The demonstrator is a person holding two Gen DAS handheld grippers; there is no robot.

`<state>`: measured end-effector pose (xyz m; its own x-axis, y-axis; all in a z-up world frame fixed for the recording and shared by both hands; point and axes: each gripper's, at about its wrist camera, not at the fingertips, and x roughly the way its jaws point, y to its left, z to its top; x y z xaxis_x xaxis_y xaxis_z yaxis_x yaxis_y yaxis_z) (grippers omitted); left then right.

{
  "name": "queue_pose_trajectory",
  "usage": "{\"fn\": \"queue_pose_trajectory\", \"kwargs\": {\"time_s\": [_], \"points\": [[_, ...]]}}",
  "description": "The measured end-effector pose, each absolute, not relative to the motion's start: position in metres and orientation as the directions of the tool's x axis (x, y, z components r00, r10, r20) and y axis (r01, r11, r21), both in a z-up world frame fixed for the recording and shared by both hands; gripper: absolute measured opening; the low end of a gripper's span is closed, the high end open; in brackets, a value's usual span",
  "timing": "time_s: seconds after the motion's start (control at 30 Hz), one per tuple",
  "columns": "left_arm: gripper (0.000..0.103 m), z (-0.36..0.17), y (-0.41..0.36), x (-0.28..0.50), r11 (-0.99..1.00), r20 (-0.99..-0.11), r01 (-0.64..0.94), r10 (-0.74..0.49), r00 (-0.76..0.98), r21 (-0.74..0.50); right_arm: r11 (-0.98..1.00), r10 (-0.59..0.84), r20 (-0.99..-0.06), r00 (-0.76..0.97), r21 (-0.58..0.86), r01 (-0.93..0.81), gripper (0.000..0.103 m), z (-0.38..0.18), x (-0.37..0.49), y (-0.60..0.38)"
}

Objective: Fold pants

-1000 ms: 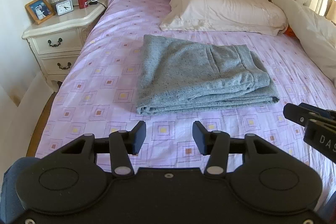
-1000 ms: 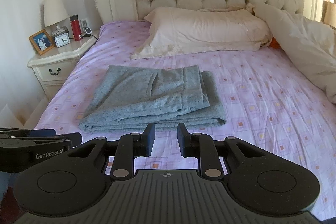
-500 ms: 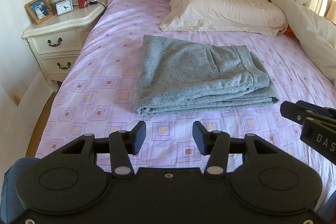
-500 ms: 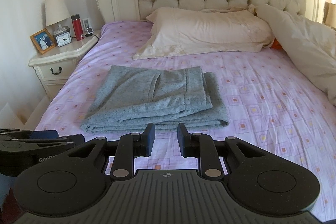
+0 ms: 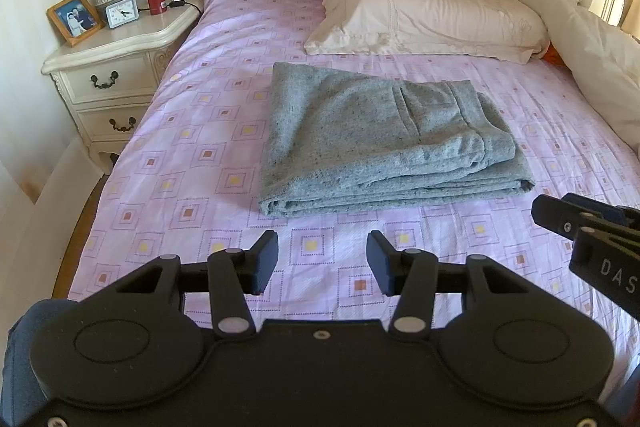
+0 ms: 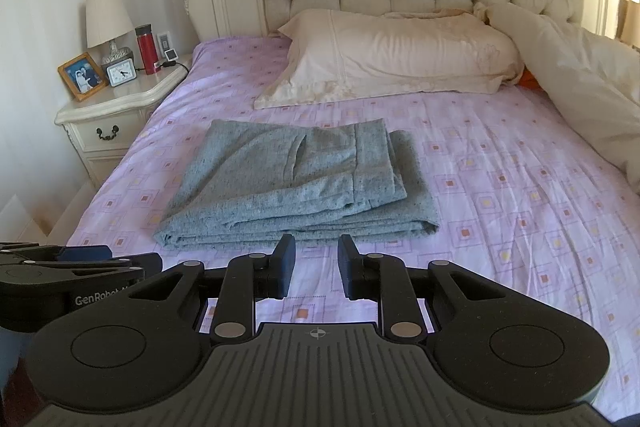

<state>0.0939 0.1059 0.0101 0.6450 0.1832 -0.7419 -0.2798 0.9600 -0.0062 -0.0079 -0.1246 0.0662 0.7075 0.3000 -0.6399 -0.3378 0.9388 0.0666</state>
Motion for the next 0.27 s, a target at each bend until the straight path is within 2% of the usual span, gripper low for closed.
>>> {"fn": "queue_pose_trajectory", "kwargs": {"time_s": [0.27], "points": [[0.056,0.0087,0.1058,0.0943,0.963,-0.743,-0.27,0.182,0.644,0.002,0.938,0.301,-0.646,0.702,0.068,-0.339,0.023,0.0638,-0.0069,-0.1243]]}}
